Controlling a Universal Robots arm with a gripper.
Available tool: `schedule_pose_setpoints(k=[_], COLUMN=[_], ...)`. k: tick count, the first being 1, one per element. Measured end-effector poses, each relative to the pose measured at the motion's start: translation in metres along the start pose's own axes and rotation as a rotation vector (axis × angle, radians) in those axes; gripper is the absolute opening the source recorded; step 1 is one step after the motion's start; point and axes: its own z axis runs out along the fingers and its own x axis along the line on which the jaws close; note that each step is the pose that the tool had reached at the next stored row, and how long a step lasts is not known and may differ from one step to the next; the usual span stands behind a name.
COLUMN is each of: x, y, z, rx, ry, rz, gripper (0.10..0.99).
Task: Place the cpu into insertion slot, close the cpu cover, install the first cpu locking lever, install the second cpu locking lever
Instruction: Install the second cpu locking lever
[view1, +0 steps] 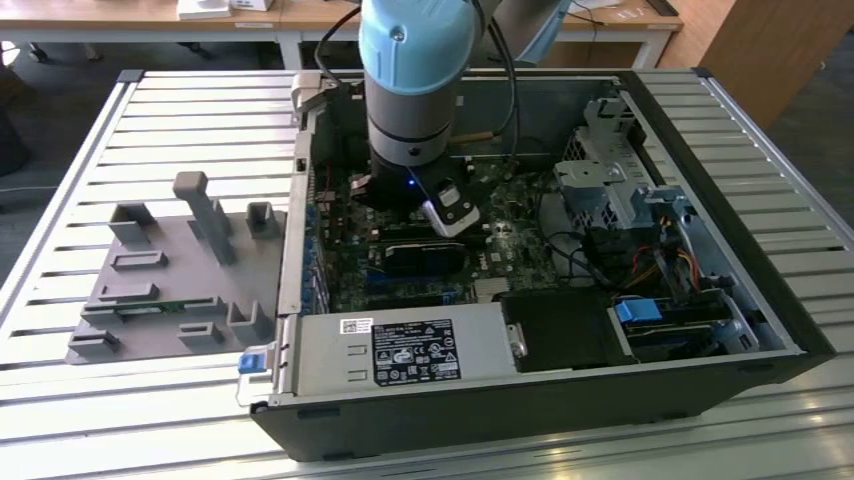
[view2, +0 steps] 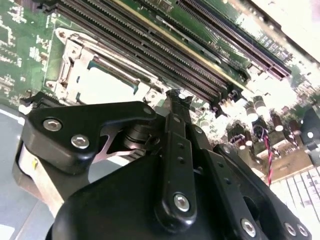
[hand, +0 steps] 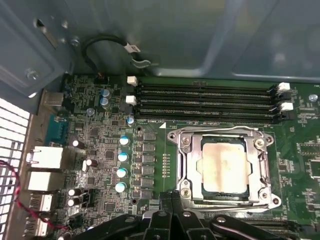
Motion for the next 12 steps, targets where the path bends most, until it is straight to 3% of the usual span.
schedule_pose_setpoints(k=[12], x=[-0.0002], y=[0.0025], z=[-0.0083], rx=[-0.001], ry=[-0.0002], rz=[0.000], gripper=[0.106])
